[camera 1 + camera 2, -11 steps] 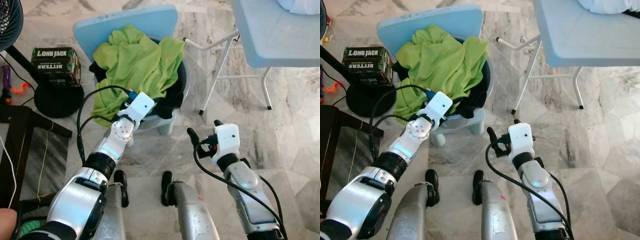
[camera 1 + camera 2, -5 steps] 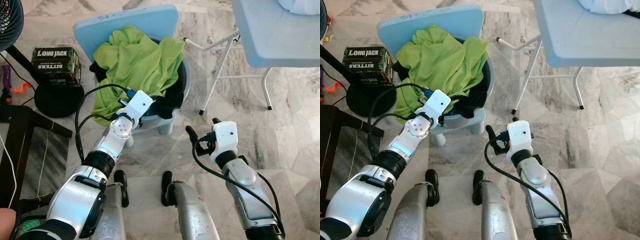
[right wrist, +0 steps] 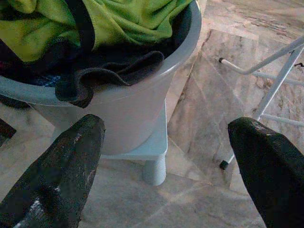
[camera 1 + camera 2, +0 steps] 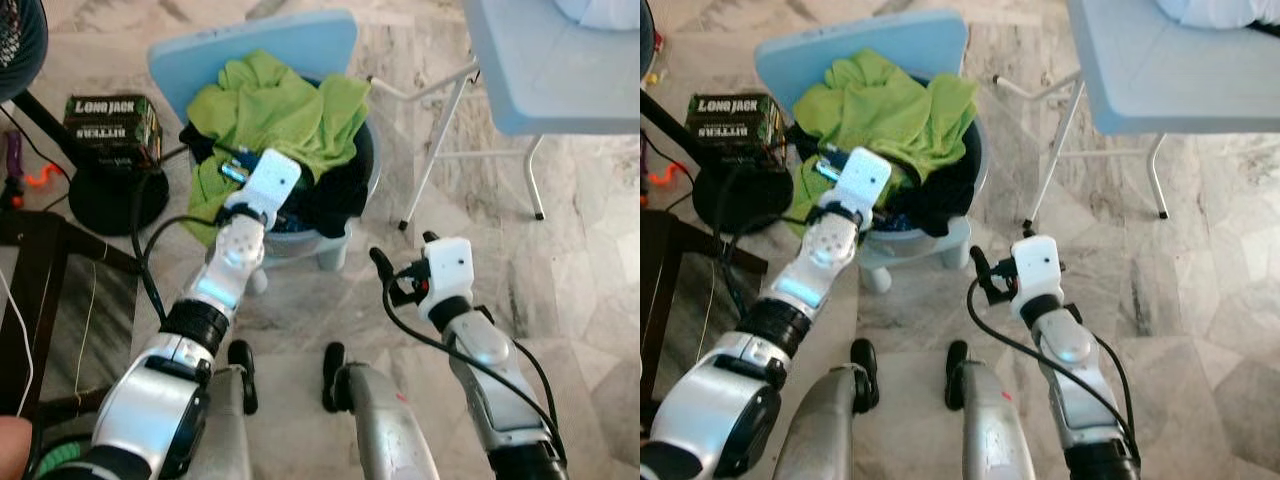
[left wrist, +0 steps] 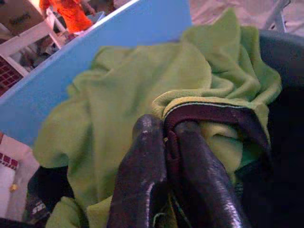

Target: Hang hanger

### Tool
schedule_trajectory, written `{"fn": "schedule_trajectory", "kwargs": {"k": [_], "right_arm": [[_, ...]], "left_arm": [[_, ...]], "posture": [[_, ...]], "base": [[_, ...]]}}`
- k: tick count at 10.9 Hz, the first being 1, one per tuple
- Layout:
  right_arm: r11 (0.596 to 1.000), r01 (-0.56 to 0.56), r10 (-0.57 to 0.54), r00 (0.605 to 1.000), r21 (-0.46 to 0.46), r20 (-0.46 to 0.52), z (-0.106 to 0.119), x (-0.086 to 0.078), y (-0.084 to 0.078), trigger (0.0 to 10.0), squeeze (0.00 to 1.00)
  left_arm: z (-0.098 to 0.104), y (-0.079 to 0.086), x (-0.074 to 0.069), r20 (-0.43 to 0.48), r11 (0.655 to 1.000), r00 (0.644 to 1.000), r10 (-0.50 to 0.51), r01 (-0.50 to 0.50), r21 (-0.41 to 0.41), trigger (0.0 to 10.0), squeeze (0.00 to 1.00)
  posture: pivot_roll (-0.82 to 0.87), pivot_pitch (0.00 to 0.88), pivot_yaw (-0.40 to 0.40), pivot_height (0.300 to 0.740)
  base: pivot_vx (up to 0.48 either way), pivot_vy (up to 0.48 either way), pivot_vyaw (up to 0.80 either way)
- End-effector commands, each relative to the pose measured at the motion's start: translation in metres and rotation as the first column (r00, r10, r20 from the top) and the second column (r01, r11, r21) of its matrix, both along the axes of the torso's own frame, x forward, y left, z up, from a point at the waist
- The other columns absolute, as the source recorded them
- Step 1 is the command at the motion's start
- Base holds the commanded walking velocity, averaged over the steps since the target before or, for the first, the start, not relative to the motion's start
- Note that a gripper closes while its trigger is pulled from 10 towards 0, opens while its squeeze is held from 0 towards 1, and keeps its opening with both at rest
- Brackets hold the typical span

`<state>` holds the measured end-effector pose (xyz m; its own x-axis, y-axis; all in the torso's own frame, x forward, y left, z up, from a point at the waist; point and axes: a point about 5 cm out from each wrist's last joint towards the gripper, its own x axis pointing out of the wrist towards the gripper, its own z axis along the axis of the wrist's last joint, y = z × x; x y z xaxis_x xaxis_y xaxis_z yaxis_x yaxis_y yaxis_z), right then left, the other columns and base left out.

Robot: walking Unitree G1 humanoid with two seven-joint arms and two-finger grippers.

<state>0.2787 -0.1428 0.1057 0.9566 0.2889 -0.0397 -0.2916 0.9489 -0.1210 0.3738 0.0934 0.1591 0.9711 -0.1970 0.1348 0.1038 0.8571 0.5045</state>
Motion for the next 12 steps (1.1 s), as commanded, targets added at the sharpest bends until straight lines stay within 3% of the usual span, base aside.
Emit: {"fn": "schedule_trajectory", "kwargs": {"k": [1, 2, 3, 4, 5, 6, 7, 9, 10, 12], "right_arm": [[1.0, 0.006, -0.007, 0.999, -0.007, -0.034, -0.009, -0.004, -0.002, 10.0, 0.0], [1.0, 0.005, -0.006, 0.999, -0.007, -0.031, -0.009, -0.004, -0.002, 10.0, 0.0], [1.0, 0.007, -0.008, 1.0, -0.011, -0.026, -0.009, -0.003, -0.003, 10.0, 0.0], [1.0, 0.008, -0.008, 1.0, -0.012, -0.025, -0.009, -0.002, -0.003, 10.0, 0.0], [1.0, 0.005, -0.006, 1.0, -0.012, -0.023, -0.009, -0.002, -0.002, 10.0, 0.0], [1.0, 0.004, -0.005, 1.0, -0.013, -0.025, -0.009, -0.003, -0.003, 10.0, 0.0], [1.0, 0.0, -0.001, 1.0, -0.014, -0.029, -0.011, -0.005, -0.003, 10.0, 0.0], [1.0, -0.008, 0.008, 1.0, -0.014, -0.03, -0.011, -0.003, 0.0, 10.0, 0.0], [1.0, -0.008, 0.007, 1.0, -0.014, -0.028, -0.01, -0.003, -0.001, 10.0, 0.0], [1.0, -0.004, 0.004, 1.0, -0.017, -0.03, -0.011, -0.005, -0.003, 10.0, 0.0]], "left_arm": [[-0.006, -0.006, -0.007, 0.01, 1.0, 1.0, -0.016, 0.017, -0.009, 0.0, 0.0], [0.0, -0.005, -0.009, 0.052, 0.999, 0.999, -0.004, 0.005, -0.033, 0.0, 0.0], [0.016, -0.007, -0.019, 0.181, 0.997, 0.983, 0.014, 0.0, -0.073, 0.0, 0.0], [0.012, -0.011, -0.024, 0.178, 0.997, 0.984, 0.001, 0.014, -0.08, 0.0, 0.0], [-0.015, -0.009, -0.035, 0.06, 0.995, 0.998, 0.002, 0.004, -0.099, 1.2, 0.0], [-0.028, -0.007, -0.04, -0.002, 0.994, 1.0, 0.011, -0.011, -0.107, 3.1, 0.0], [-0.042, -0.004, -0.045, -0.071, 0.996, 0.997, 0.023, -0.029, -0.088, 10.0, 0.0], [-0.055, -0.004, -0.049, -0.154, 0.994, 0.988, 0.024, -0.039, -0.1, 10.0, 0.0], [-0.056, -0.005, -0.05, -0.159, 0.994, 0.987, 0.023, -0.04, -0.106, 10.0, 1.0], [-0.055, -0.006, -0.051, -0.17, 0.996, 0.985, 0.03, -0.044, -0.076, 10.0, 1.0]], "posture": [[-0.09, 0.396, -0.087, 0.74], [-0.09, 0.396, -0.087, 0.74], [-0.09, 0.39, -0.085, 0.74], [-0.09, 0.381, -0.083, 0.74], [-0.09, 0.379, -0.082, 0.74], [-0.08, 0.378, -0.083, 0.74], [-0.08, 0.378, -0.085, 0.74], [-0.08, 0.377, -0.087, 0.74], [-0.08, 0.378, -0.088, 0.74], [-0.09, 0.387, -0.092, 0.74]], "base": [[0.0, 0.0, 0.0], [0.0, 0.0, 0.0], [0.0, 0.0, 0.0], [0.0, 0.0, 0.0], [0.0, 0.0, 0.0], [0.0, 0.0, 0.0], [0.0, 0.0, 0.0], [0.0, 0.0, 0.0], [0.0, 0.0, 0.0], [0.0, 0.0, 0.0]]}}
